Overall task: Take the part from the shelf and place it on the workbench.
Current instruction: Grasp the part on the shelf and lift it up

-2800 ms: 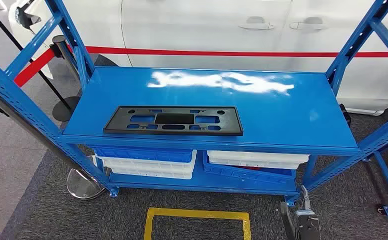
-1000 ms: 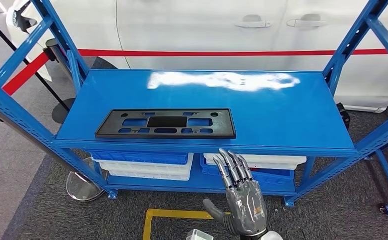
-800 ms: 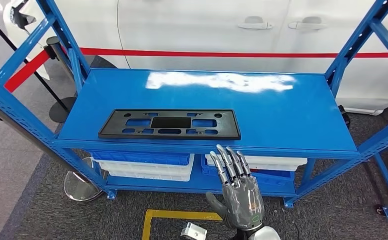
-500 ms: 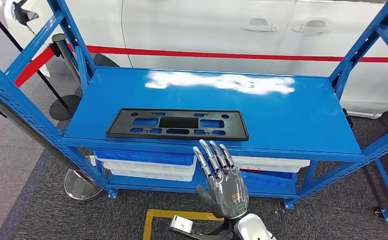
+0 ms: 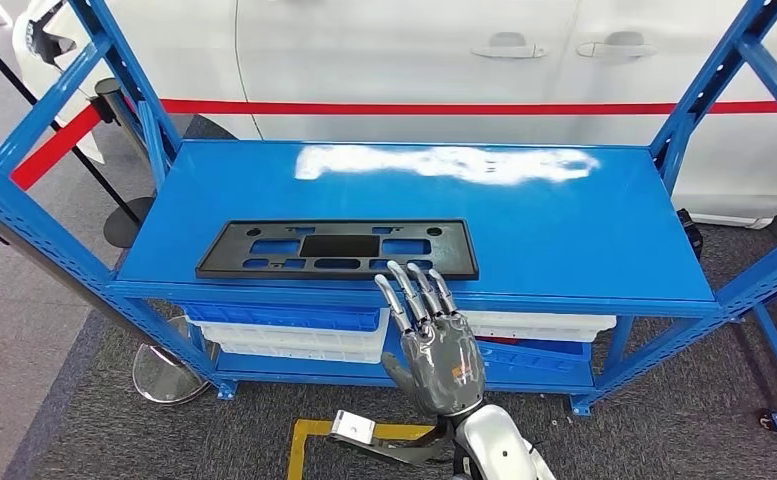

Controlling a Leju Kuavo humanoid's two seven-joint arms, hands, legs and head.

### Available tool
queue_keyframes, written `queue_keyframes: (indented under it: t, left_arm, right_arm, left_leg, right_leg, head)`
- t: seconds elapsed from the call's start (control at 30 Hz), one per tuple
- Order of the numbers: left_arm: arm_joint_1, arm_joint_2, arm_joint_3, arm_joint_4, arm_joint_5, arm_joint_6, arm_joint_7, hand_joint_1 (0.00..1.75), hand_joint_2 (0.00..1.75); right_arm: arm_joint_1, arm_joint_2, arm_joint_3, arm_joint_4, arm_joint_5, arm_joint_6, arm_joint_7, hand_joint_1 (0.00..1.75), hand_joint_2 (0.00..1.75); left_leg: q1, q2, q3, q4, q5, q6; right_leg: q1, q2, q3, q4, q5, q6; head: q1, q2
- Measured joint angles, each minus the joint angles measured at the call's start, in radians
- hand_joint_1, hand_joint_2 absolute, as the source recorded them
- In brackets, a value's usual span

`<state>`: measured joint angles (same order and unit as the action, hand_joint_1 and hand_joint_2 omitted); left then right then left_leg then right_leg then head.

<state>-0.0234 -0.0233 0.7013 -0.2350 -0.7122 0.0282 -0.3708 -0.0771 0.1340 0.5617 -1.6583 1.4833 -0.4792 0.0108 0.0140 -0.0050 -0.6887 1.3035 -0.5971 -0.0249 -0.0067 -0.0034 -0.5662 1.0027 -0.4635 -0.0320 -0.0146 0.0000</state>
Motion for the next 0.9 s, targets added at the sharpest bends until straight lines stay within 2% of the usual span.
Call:
queue_keyframes:
  t: [0.03,0.1,0.13,0.17,0.2,0.27,0.33,0.37,0.43,0.47,0.5,0.53,0.57,0.63,0.67,0.7,0.77,0.83,0.9]
  left_arm:
    - [0.0,0.001,0.0,0.0,-0.001,0.0,0.0,0.0,0.0]
    - [0.0,0.003,0.002,0.0,-0.004,-0.002,-0.002,0.0,0.0]
    - [-0.001,0.004,0.003,0.0,-0.008,-0.003,-0.003,0.0,0.0]
    - [-0.003,0.004,0.004,0.0,-0.011,-0.005,-0.005,0.0,0.0]
    - [-0.003,0.004,0.006,0.0,-0.016,-0.007,-0.007,0.0,0.0]
    - [-0.004,0.004,0.008,0.0,-0.025,-0.009,-0.009,0.0,0.0]
    - [-0.005,0.004,0.012,0.0,-0.037,-0.009,-0.01,0.0,0.0]
    - [-0.007,0.004,0.015,0.0,-0.043,-0.01,-0.01,0.0,0.0]
    - [-0.01,0.004,0.021,0.0,-0.051,-0.011,-0.01,0.0,0.0]
    - [-0.01,0.004,0.023,0.0,-0.054,-0.011,-0.01,0.0,0.0]
    - [-0.01,0.004,0.023,0.0,-0.055,-0.011,-0.01,0.0,0.0]
    - [-0.01,0.004,0.024,0.0,-0.055,-0.011,-0.01,0.0,0.0]
    - [-0.01,0.004,0.024,0.0,-0.055,-0.012,-0.01,0.0,0.0]
    - [-0.01,0.003,0.024,0.0,-0.056,-0.012,-0.01,0.0,0.0]
    - [-0.011,0.002,0.025,0.0,-0.056,-0.012,-0.01,0.0,0.0]
    - [-0.011,0.001,0.025,0.0,-0.057,-0.012,-0.01,0.0,0.0]
    - [-0.012,0.001,0.027,0.0,-0.062,-0.013,-0.01,0.0,0.0]
    - [-0.014,0.0,0.029,0.0,-0.07,-0.014,-0.011,0.0,0.0]
    - [-0.015,-0.001,0.03,0.0,-0.076,-0.014,-0.011,0.0,0.0]
  right_arm:
    - [-0.001,0.0,0.0,0.005,0.0,0.0,0.0,0.0,1.75]
    - [-0.006,0.002,0.002,0.015,0.003,0.001,0.002,0.0,1.75]
    - [-0.01,0.003,0.003,0.022,0.005,0.001,0.004,0.0,1.75]
    - [-0.014,0.006,0.004,0.03,0.007,0.001,0.006,0.0,1.75]
    - [-0.018,0.008,0.005,0.041,0.008,0.001,0.007,0.0,1.75]
    - [-0.027,0.014,0.01,0.074,0.014,0.003,0.008,0.0,1.75]
    - [-0.04,0.02,0.018,0.118,0.027,0.008,0.008,0.0,1.75]
    - [-0.048,0.023,0.023,0.143,0.033,0.01,0.009,0.0,1.75]
    - [-0.06,0.027,0.032,0.196,0.044,0.01,0.01,0.0,1.75]
    - [-0.063,0.027,0.036,0.219,0.047,0.009,0.012,0.0,1.75]
    - [-0.063,0.028,0.038,0.237,0.049,0.008,0.013,0.0,1.75]
    - [-0.064,0.029,0.039,0.251,0.049,0.008,0.014,0.0,1.75]
    - [-0.066,0.031,0.04,0.263,0.049,0.007,0.015,0.0,1.75]
    - [-0.074,0.035,0.042,0.282,0.049,0.007,0.015,0.0,1.75]
    - [-0.079,0.039,0.044,0.291,0.049,0.007,0.015,0.0,1.75]
    - [-0.083,0.041,0.046,0.3,0.049,0.007,0.015,0.0,1.75]
    - [-0.09,0.047,0.05,0.324,0.046,0.005,0.016,0.0,1.75]
    - [-0.096,0.056,0.051,0.353,0.041,-0.002,0.017,0.0,1.75]
    - [-0.108,0.068,0.052,0.385,0.033,-0.015,0.017,0.0,1.75]
  left_leg:
    - [0.003,0.0,0.009,-0.023,0.025,-0.002]
    - [0.009,0.002,0.07,-0.154,0.097,-0.006]
    - [0.009,0.001,0.1,-0.218,0.119,-0.004]
    - [0.008,0.001,0.119,-0.259,0.128,0.0]
    - [0.006,0.0,0.126,-0.277,0.127,0.006]
    - [0.004,-0.002,0.127,-0.282,0.129,0.023]
    - [0.005,-0.001,0.13,-0.288,0.133,0.037]
    - [0.006,-0.001,0.131,-0.29,0.134,0.044]
    - [0.003,0.0,0.132,-0.29,0.133,0.051]
    - [0.001,0.0,0.132,-0.29,0.131,0.053]
    - [-0.001,-0.001,0.133,-0.29,0.13,0.055]
    - [-0.003,-0.002,0.135,-0.289,0.128,0.056]
    - [-0.006,-0.003,0.139,-0.289,0.125,0.057]
    - [-0.012,-0.005,0.148,-0.289,0.118,0.055]
    - [-0.014,-0.005,0.15,-0.289,0.114,0.052]
    - [-0.015,-0.005,0.15,-0.289,0.112,0.048]
    - [-0.013,-0.004,0.151,-0.292,0.11,0.037]
    - [-0.012,-0.002,0.152,-0.282,0.098,0.027]
    - [-0.009,-0.001,0.119,-0.205,0.056,0.018]
  right_leg:
    - [-0.001,0.0,0.002,0.001,-0.002,0.002]
    - [-0.002,0.001,0.006,0.004,-0.007,0.008]
    - [-0.001,0.002,0.006,0.008,-0.01,0.013]
    - [0.001,0.003,0.006,0.01,-0.012,0.019]
    - [0.002,0.003,0.004,0.011,-0.012,0.024]
    - [0.003,0.004,0.003,0.01,-0.012,0.035]
    - [0.0,0.004,-0.006,0.035,-0.031,0.044]
    - [-0.001,0.004,-0.026,0.076,-0.054,0.048]
    - [-0.002,0.004,-0.093,0.207,-0.112,0.051]
    - [-0.002,0.004,-0.127,0.266,-0.129,0.052]
    - [-0.002,0.004,-0.149,0.299,-0.13,0.051]
    - [-0.002,0.004,-0.154,0.296,-0.113,0.048]
    - [0.0,0.004,-0.138,0.252,-0.078,0.043]
    - [0.007,0.003,-0.078,0.118,-0.006,0.025]
    - [0.011,0.003,-0.054,0.063,0.014,0.017]
    - [0.014,0.003,-0.041,0.034,0.02,0.012]
    - [0.016,0.005,-0.036,0.018,0.015,0.008]
    - [0.009,0.004,-0.024,0.003,0.017,0.003]
    - [0.002,0.002,-0.01,-0.01,0.018,-0.003]
  head:
    - [0.0,0.0]
    - [0.0,0.0]
    - [-0.001,0.0]
    - [-0.001,0.0]
    - [-0.001,0.0]
    - [0.0,0.0]
    - [0.002,0.0]
    - [0.003,0.0]
    - [0.006,0.0]
    - [0.006,0.0]
    - [0.006,0.0]
    - [0.007,0.0]
    - [0.007,0.0]
    - [0.006,0.0]
    - [0.006,0.0]
    - [0.005,0.0]
    - [0.004,0.0]
    - [0.004,0.0]
    - [0.0,0.0]
